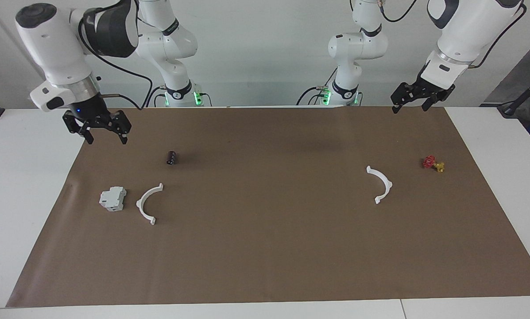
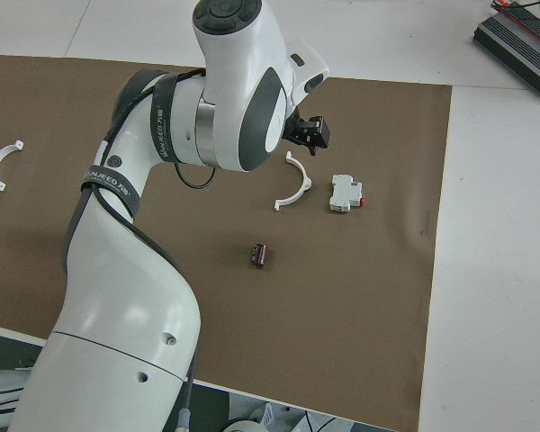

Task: Assemble drain pipe with both arms
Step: 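Reach the right gripper to the white clamp half nearer it, then grasp the white clamp half with the right gripper and lift it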

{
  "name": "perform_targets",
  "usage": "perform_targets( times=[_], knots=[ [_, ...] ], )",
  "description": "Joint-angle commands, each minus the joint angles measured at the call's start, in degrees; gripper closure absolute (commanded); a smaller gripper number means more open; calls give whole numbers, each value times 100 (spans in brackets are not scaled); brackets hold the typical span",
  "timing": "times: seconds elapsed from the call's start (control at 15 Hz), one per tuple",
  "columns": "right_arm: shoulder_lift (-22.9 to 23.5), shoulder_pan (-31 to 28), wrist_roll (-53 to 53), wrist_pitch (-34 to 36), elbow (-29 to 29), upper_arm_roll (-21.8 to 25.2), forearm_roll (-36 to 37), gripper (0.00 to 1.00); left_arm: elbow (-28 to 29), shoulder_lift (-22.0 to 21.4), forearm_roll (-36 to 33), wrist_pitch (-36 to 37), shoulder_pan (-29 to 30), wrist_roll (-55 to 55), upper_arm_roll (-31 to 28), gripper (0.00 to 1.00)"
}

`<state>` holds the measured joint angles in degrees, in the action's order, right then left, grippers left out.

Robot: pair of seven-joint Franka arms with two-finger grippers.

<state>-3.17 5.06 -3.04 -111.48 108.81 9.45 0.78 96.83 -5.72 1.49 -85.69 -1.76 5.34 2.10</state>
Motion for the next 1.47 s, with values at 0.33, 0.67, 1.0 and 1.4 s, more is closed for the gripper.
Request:
perform_targets(
  times=[0.33, 0.67, 1.0, 1.4],
  knots=[
    [1669, -5, -768, -1954, 290, 4, -816, 0, 46, -34, 71, -54, 88, -103, 19, 0],
    [1986, 22, -1066, -2799, 799, 4, -817, 0, 46, -34, 71, -54, 80, -103, 19, 0],
    [2198, -31, -1313, -3002, 844, 4, -825, 1, 99, -60, 71, -71, 80, -103, 19, 0],
    [2224, -5, -1287, -3046, 906, -4, -825, 42, 134, -78, 71, -80, 80, -94, 19, 0]
  ],
)
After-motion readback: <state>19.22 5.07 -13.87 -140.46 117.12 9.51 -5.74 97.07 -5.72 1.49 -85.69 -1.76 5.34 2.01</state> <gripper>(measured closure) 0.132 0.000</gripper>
